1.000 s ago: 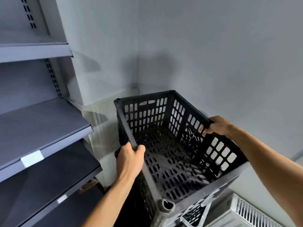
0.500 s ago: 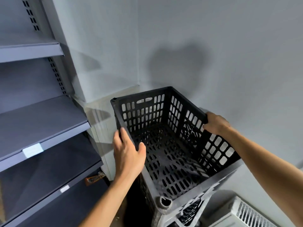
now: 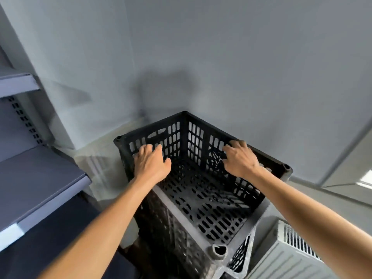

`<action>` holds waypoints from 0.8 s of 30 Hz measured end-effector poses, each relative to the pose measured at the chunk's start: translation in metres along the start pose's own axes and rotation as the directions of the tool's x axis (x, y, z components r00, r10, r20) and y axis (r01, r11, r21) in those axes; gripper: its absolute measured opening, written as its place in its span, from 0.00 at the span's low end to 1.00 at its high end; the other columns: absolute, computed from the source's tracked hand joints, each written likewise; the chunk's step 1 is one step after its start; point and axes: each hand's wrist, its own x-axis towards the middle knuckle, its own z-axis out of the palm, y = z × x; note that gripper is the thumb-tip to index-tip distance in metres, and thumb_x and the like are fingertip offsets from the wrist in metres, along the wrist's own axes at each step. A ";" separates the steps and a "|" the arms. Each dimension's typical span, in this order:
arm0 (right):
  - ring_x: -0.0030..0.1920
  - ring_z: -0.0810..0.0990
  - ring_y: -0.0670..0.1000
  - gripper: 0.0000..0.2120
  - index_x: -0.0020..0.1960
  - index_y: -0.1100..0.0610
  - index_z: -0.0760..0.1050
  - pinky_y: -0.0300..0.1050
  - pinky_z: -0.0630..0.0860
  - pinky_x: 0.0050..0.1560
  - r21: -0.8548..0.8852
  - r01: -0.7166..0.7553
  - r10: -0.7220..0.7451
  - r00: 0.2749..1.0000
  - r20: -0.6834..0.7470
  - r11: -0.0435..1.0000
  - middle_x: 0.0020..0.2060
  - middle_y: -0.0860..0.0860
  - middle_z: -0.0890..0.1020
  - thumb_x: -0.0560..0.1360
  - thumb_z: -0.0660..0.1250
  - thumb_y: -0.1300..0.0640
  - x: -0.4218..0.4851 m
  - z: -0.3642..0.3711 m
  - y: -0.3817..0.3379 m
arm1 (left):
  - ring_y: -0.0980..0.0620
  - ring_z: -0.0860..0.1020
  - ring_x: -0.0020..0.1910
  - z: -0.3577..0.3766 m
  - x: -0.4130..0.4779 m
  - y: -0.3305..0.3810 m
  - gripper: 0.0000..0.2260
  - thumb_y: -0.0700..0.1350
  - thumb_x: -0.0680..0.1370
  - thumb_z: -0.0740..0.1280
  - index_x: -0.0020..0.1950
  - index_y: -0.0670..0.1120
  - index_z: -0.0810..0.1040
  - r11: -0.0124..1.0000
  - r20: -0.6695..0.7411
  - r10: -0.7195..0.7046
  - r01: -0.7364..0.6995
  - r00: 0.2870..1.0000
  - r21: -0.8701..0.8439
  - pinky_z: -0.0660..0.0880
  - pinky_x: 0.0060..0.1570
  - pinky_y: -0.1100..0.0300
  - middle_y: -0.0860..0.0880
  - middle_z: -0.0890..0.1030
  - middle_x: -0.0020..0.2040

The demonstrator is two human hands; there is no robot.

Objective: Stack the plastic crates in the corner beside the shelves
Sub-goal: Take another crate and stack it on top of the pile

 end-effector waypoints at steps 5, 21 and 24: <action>0.68 0.72 0.60 0.20 0.70 0.52 0.73 0.54 0.73 0.65 0.099 -0.139 0.130 0.988 0.087 0.985 0.67 0.56 0.76 0.79 0.63 0.51 -0.019 0.002 -0.041 | 0.41 0.60 0.75 -0.009 0.031 -0.029 0.29 0.55 0.80 0.61 0.79 0.47 0.61 0.990 0.057 0.140 -0.141 0.988 0.000 0.62 0.73 0.46 0.42 0.65 0.76; 0.36 0.77 0.48 0.23 0.50 0.53 0.73 0.44 0.72 0.35 0.297 -0.241 0.125 0.925 0.359 0.924 0.37 0.48 0.78 0.78 0.58 0.33 -0.137 -0.025 -0.186 | 0.32 0.63 0.73 -0.016 0.123 -0.083 0.30 0.47 0.77 0.68 0.76 0.43 0.62 0.979 0.132 0.151 -0.167 0.980 0.116 0.63 0.71 0.39 0.33 0.63 0.73; 0.41 0.82 0.58 0.19 0.60 0.55 0.68 0.50 0.79 0.38 0.014 -0.159 0.154 0.973 0.174 0.987 0.41 0.53 0.82 0.76 0.68 0.46 -0.141 -0.008 -0.193 | 0.30 0.67 0.68 -0.016 0.132 -0.088 0.20 0.36 0.78 0.65 0.69 0.33 0.70 0.994 0.064 0.110 -0.110 0.992 -0.002 0.67 0.66 0.40 0.30 0.67 0.69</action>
